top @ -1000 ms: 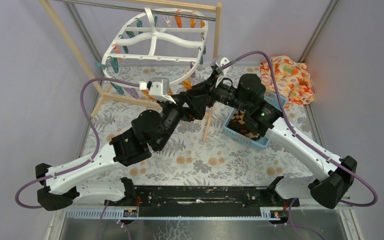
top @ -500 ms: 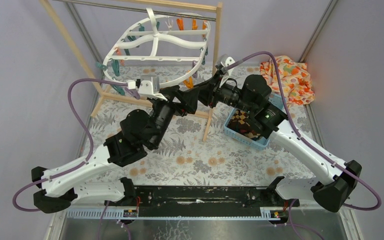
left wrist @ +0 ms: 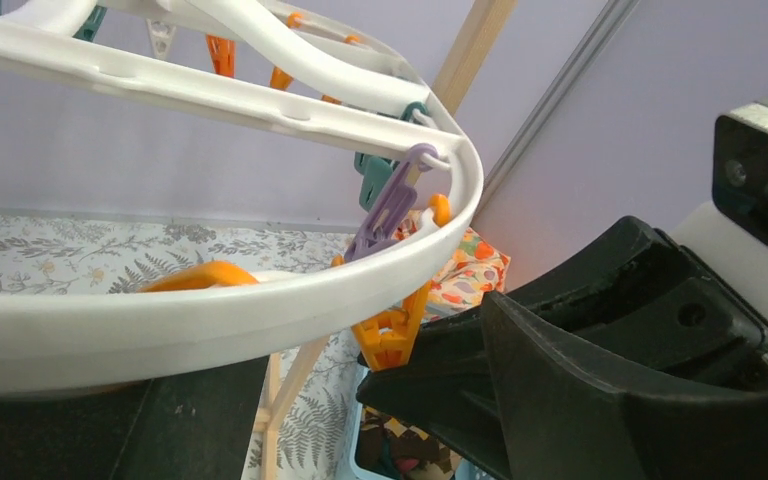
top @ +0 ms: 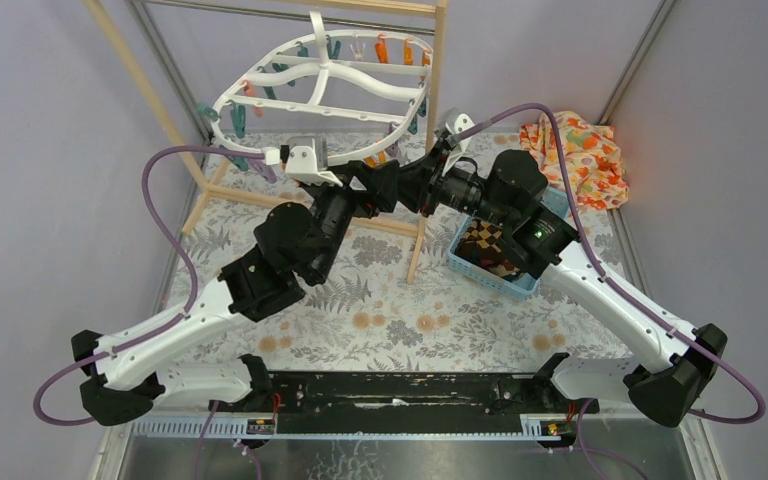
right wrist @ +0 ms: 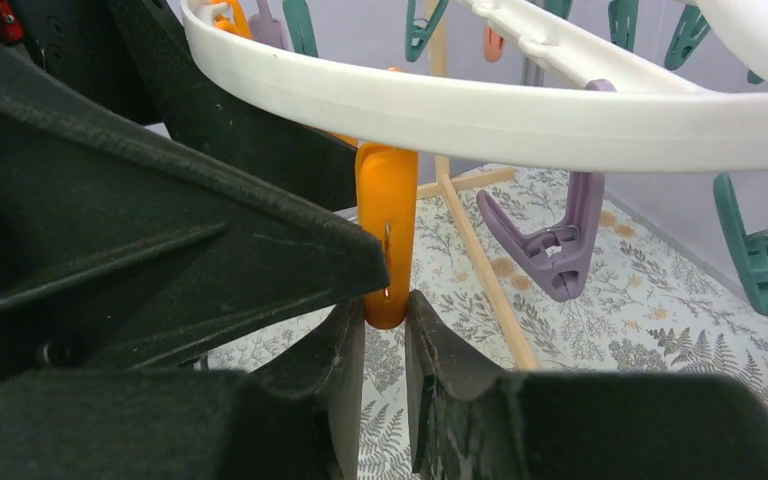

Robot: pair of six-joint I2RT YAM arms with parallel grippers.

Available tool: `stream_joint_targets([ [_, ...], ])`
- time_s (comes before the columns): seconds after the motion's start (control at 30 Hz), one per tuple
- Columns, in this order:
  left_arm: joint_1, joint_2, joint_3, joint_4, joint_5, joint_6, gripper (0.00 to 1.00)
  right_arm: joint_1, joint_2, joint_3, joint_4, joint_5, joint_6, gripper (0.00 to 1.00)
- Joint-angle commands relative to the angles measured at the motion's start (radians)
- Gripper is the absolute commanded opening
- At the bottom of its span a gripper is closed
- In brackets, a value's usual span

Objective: Clip the socks to the hanger
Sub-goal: Open the clamp at the hanger.

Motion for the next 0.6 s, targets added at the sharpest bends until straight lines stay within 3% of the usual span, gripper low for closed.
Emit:
stream_joint_targets([
  [0.0, 0.020, 0.021, 0.050, 0.060, 0.005, 0.033, 0.80, 0.011, -0.032, 0.003, 0.042, -0.022, 0.008, 0.00],
  [0.2, 0.029, 0.037, 0.064, 0.080, 0.016, 0.034, 0.79, 0.011, -0.034, 0.002, 0.040, -0.025, 0.009, 0.00],
  [0.43, 0.029, 0.033, 0.045, 0.099, 0.012, 0.010, 0.64, 0.010, -0.024, 0.005, 0.043, -0.020, 0.011, 0.00],
  [0.57, 0.030, 0.034, 0.042, 0.103, 0.008, 0.011, 0.61, 0.010, -0.022, -0.001, 0.049, -0.025, 0.016, 0.00],
])
